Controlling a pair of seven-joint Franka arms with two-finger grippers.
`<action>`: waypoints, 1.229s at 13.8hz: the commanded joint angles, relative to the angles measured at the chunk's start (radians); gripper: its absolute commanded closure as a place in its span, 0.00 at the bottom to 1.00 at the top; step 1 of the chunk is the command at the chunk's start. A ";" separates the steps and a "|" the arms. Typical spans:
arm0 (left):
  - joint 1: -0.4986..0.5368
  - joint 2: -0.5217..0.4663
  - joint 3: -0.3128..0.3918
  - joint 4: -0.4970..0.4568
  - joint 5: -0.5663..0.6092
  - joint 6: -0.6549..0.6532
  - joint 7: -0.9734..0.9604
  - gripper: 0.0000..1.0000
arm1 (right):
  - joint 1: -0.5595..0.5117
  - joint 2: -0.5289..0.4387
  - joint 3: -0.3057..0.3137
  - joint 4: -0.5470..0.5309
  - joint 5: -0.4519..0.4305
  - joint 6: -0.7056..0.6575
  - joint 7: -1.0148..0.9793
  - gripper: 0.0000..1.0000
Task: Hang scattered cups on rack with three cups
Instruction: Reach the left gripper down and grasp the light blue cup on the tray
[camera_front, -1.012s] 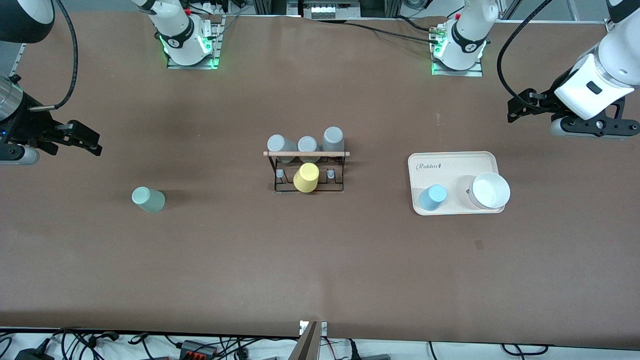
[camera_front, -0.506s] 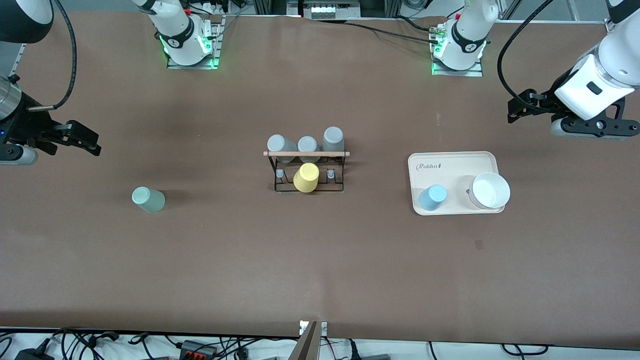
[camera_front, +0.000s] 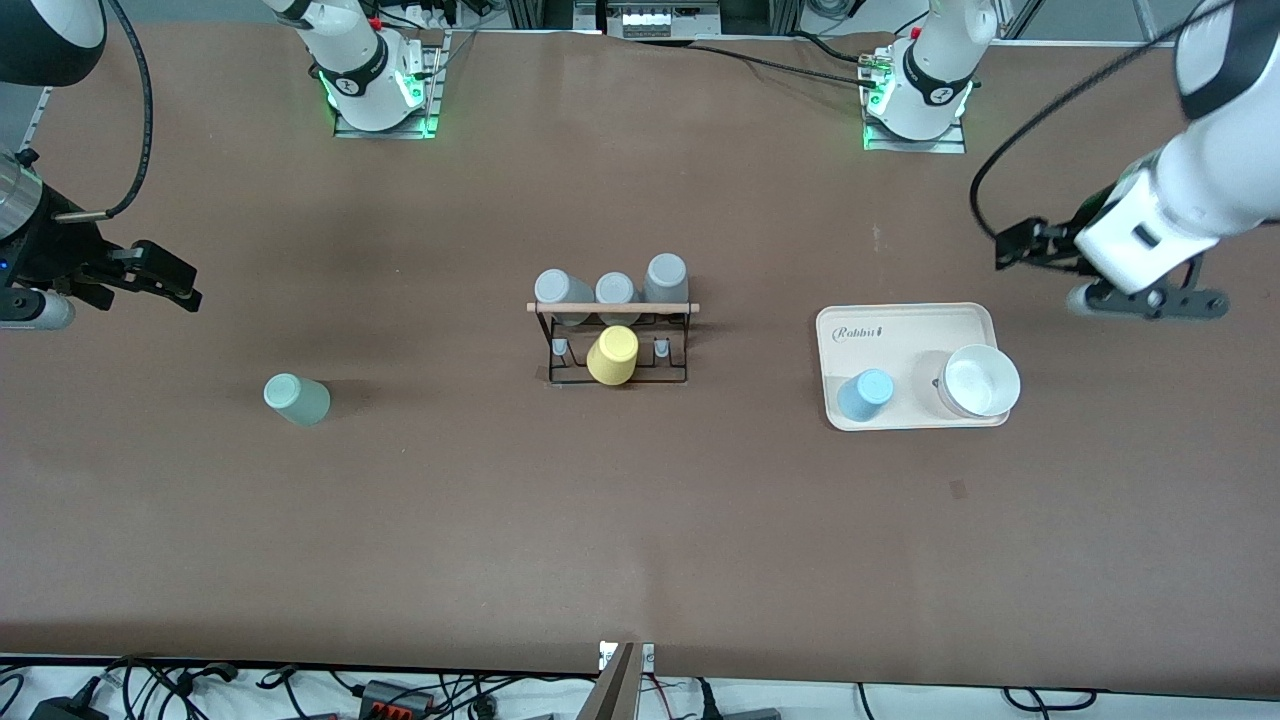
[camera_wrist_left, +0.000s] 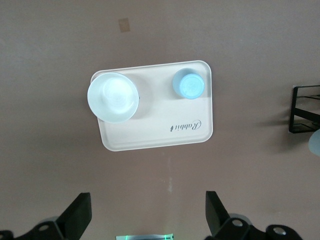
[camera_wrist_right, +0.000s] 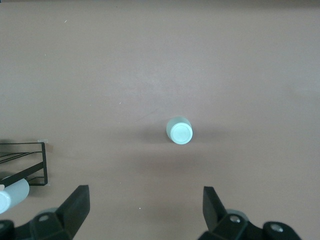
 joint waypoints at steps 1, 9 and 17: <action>-0.030 0.134 -0.002 0.034 -0.010 0.068 0.007 0.00 | 0.000 -0.002 0.002 0.020 -0.006 -0.013 -0.003 0.00; -0.107 0.418 -0.002 0.010 0.062 0.355 -0.015 0.00 | 0.000 -0.009 0.000 0.020 -0.014 -0.013 0.001 0.00; -0.126 0.453 -0.002 -0.075 0.079 0.459 -0.068 0.00 | 0.004 -0.010 0.005 0.020 -0.015 -0.008 0.003 0.00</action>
